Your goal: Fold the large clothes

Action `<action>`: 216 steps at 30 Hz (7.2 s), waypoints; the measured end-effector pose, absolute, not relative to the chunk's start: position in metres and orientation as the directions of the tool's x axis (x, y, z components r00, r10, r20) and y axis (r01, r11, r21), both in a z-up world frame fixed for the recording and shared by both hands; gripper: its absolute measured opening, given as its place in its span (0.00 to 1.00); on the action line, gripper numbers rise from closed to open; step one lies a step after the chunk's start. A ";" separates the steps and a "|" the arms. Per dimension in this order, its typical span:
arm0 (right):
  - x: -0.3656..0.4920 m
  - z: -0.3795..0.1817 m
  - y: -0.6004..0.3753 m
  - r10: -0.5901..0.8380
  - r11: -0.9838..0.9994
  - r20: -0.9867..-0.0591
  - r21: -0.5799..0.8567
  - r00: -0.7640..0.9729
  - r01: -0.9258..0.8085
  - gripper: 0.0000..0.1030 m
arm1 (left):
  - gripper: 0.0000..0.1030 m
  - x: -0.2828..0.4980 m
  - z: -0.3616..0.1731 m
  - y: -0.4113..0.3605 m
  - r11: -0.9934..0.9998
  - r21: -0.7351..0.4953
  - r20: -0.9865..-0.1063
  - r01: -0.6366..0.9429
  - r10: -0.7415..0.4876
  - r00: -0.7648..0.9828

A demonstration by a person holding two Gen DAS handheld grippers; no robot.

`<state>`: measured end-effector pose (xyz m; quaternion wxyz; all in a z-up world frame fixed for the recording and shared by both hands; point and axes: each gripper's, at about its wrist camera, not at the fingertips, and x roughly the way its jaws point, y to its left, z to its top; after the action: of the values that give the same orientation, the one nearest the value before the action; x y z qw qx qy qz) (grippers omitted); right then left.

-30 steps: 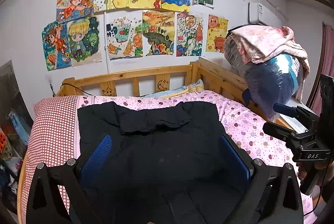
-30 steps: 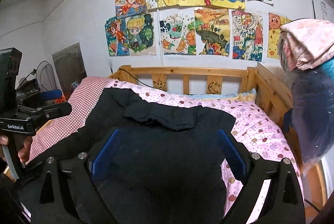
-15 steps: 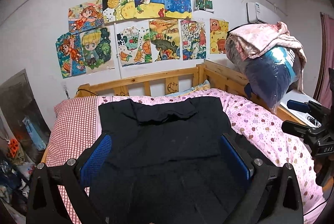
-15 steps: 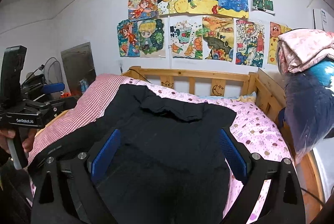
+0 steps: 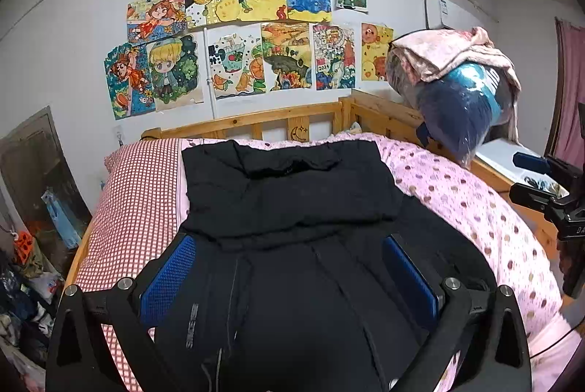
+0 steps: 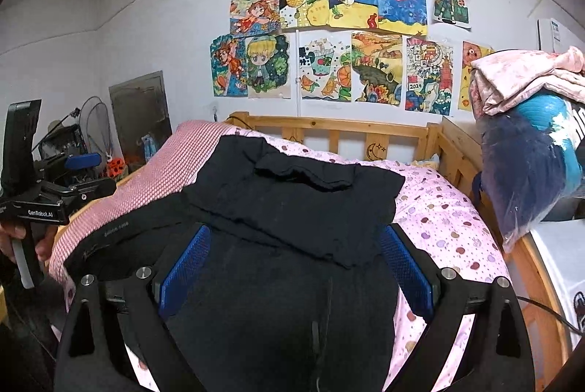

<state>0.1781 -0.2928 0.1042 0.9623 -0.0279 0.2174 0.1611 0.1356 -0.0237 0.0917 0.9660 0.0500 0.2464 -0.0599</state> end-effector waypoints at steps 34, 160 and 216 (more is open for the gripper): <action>0.069 -0.028 -0.246 0.224 0.941 -0.547 -0.094 0.807 -0.325 0.90 | 1.00 0.053 -0.027 0.015 0.975 0.125 -0.618 0.182 -0.067 0.783; -0.043 0.101 -0.260 -0.038 0.943 0.055 -0.328 0.998 0.054 0.05 | 0.09 -0.034 0.115 -0.029 0.921 0.389 -0.158 0.015 0.051 0.986; 0.403 0.045 -0.175 -0.070 0.944 -0.345 -0.325 0.936 -0.049 0.25 | 0.88 0.369 0.049 0.041 0.986 0.161 -0.562 -0.043 0.127 0.817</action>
<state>0.4031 -0.1750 0.0452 0.9697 -0.1666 0.1786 -0.0054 0.3693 0.0406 0.0492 0.9506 0.0705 0.2989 0.0447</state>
